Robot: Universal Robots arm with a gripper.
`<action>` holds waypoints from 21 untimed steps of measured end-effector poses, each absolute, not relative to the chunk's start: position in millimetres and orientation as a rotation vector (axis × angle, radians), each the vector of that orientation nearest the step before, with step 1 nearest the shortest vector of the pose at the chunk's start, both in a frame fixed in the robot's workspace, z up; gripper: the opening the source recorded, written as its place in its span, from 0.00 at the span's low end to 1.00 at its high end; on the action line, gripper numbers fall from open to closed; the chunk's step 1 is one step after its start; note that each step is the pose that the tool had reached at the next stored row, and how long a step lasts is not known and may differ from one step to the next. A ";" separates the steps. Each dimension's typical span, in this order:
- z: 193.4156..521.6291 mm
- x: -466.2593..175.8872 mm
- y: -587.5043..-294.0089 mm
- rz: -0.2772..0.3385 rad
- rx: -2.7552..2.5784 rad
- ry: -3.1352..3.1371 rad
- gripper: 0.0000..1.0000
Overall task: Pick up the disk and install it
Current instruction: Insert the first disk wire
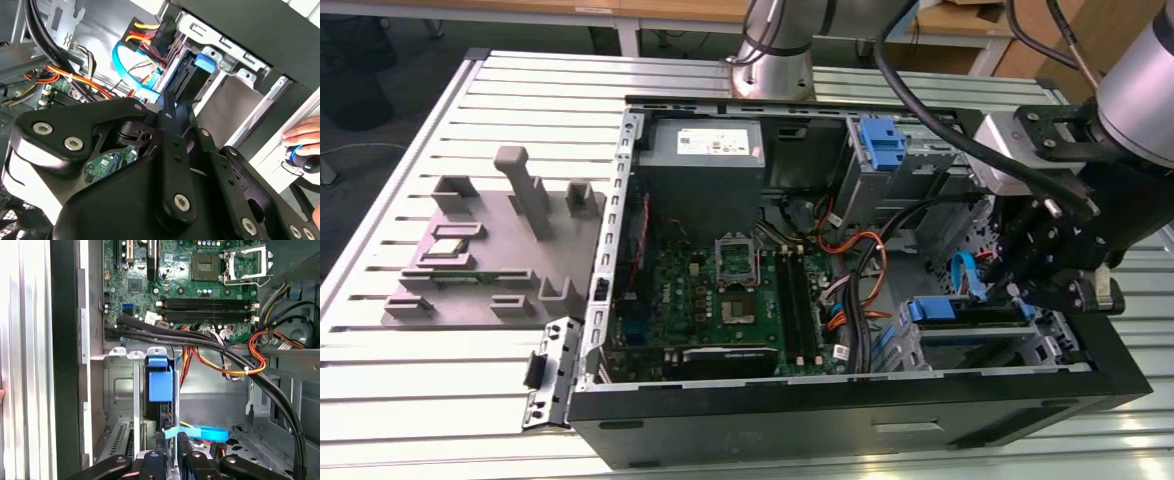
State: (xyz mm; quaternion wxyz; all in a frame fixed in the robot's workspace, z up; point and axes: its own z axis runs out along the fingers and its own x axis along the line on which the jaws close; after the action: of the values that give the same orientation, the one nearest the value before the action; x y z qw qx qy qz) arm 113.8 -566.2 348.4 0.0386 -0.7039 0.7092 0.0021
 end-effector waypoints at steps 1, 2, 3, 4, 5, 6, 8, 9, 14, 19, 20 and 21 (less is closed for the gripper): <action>348.4 114.5 -566.2 0.007 -2.159 2.175 0.24; 348.6 114.9 -566.2 0.007 -2.159 2.175 0.24; 349.1 115.2 -566.2 0.008 -2.160 2.176 0.24; 349.7 115.4 -566.3 0.009 -2.160 2.176 0.24; 350.3 115.6 -566.3 0.010 -2.160 2.177 0.24; 350.7 115.8 -566.3 0.011 -2.161 2.177 0.24; 350.7 115.8 -566.2 0.011 -2.160 2.177 0.24; 350.7 115.8 -566.2 0.011 -2.161 2.177 0.24; 350.7 116.0 -566.2 0.038 -2.172 2.190 0.24; 351.1 116.0 -566.3 0.038 -2.172 2.191 0.24; 353.1 116.0 -566.3 0.039 -2.172 2.191 0.24; 354.3 116.0 -566.2 0.039 -2.172 2.191 0.24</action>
State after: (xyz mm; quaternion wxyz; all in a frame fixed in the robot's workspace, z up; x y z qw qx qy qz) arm 116.0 -566.2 354.3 0.0281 -0.7036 0.7100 0.0125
